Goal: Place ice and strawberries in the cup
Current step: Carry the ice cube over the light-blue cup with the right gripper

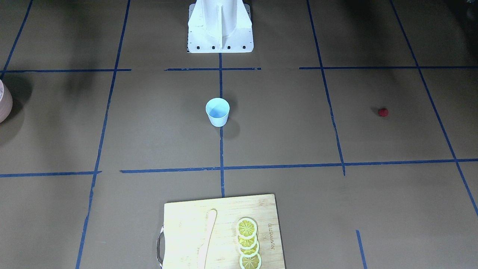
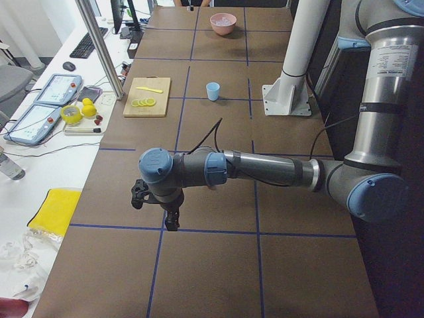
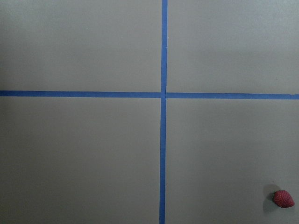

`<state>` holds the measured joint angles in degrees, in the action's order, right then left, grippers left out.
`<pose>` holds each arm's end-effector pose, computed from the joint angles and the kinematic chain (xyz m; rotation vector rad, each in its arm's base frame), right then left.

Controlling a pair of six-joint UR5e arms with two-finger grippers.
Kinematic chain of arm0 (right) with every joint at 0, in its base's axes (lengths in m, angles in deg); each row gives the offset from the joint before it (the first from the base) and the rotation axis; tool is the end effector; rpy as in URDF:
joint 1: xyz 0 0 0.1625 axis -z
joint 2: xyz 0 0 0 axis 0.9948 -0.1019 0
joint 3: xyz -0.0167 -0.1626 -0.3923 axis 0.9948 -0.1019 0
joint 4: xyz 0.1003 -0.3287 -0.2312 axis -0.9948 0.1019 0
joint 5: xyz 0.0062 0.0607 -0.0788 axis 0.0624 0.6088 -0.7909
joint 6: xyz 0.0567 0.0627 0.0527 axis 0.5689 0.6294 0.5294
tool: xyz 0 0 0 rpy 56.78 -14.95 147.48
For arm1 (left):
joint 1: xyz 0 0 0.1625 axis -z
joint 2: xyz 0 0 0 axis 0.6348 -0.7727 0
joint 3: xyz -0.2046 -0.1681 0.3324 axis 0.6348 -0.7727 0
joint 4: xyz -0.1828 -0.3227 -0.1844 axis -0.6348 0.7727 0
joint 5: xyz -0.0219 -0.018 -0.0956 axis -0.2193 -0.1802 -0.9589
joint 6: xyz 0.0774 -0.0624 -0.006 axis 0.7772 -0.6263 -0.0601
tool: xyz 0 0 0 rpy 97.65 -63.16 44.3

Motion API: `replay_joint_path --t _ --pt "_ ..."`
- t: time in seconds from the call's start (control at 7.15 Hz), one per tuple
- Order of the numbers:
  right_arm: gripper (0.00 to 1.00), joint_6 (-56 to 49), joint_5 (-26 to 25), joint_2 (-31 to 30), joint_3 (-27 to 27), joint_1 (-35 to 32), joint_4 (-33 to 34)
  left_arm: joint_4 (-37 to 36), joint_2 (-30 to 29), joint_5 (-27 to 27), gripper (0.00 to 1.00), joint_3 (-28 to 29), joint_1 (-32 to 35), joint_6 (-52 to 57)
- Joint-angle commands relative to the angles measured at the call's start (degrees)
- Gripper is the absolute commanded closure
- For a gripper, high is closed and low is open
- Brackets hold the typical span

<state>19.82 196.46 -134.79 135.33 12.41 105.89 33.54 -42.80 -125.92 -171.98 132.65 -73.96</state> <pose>-0.1290 -0.5851 0.3460 0.1139 -0.8762 -0.1906 -0.0882 -0.5102 0.6155 -0.0206 0.8436 -0.0004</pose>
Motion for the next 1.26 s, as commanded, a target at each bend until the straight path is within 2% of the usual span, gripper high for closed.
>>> replay_joint_path --t 0.0,0.28,0.84,1.12 --pt "1.0 14.9 -1.0 6.3 0.2 8.9 0.5 0.1 -0.1 -0.1 0.0 -0.1 0.0 -1.3" --pt "1.0 28.6 -8.4 11.7 1.0 19.5 0.3 0.1 -0.3 0.0 0.0 -0.3 -0.1 -1.4" --pt "1.0 44.5 -22.4 18.7 0.3 36.9 0.1 0.1 -0.2 0.0 0.0 -0.4 -0.1 -1.2" --pt "1.0 47.4 -24.8 21.0 -1.7 40.7 0.0 0.1 -0.1 0.0 0.0 -0.4 -0.1 -1.2"
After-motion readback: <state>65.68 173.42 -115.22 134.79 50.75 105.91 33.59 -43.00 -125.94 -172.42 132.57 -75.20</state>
